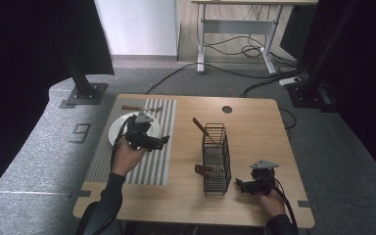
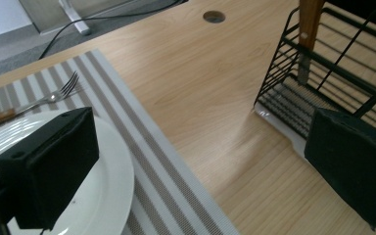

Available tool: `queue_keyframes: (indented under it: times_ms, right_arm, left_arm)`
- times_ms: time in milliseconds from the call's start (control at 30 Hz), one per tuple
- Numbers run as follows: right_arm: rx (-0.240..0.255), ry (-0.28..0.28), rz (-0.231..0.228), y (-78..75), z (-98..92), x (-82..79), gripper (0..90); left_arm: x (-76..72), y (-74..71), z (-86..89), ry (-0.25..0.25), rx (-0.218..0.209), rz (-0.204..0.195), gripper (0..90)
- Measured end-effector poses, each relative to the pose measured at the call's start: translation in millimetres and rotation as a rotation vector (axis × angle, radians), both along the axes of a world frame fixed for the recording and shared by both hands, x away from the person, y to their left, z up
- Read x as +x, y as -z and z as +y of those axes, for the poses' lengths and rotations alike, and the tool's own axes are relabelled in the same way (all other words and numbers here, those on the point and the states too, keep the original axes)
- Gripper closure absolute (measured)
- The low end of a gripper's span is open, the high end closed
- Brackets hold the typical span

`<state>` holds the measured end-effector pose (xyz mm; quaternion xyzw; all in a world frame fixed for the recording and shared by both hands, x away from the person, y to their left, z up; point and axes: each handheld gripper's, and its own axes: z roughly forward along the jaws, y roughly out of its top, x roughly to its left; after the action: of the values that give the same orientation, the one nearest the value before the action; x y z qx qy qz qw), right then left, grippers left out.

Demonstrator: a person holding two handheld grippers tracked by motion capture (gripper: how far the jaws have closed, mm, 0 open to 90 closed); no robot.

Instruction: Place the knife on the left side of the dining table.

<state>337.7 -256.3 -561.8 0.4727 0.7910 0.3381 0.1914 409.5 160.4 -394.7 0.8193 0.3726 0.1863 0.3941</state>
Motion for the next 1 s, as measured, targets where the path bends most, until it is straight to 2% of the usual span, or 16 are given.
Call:
queue_keyframes:
  times_ms: [133, 267, 433, 600, 733, 900, 1000]
  right_arm:
    - [0.001, 0.001, 0.001, -0.1, 0.1, -0.1, 0.0]
    - [0.000, 0.001, 0.002, -0.2, 0.0, -0.1, 0.0]
    - [0.000, 0.001, 0.003, -0.2, 0.0, -0.1, 0.0]
    - [0.000, 0.001, 0.003, -0.2, 0.0, -0.1, 0.0]
    - [-0.001, 0.000, 0.002, -0.2, 0.0, -0.1, 0.0]
    - [-0.001, 0.000, 0.002, -0.2, -0.1, -0.1, 0.0]
    - [-0.001, 0.000, 0.002, -0.2, -0.1, -0.1, 0.0]
  left_arm:
    - [3.7, -5.3, -13.4, 0.020, 0.010, 0.001, 0.0]
    - [7.6, -9.7, -22.8, 0.020, -0.026, 0.014, 0.0]
    - [11.6, -13.0, -34.0, 0.007, -0.046, 0.035, 0.5]
    - [17.6, -13.1, -45.1, -0.011, -0.076, 0.070, 1.5]
    - [21.4, -11.4, -53.5, -0.023, -0.090, 0.091, 4.6]
    - [24.7, -12.3, -63.5, -0.027, -0.144, 0.121, 14.3]
    - [26.8, -12.9, -71.8, -0.022, -0.152, 0.136, 15.9]
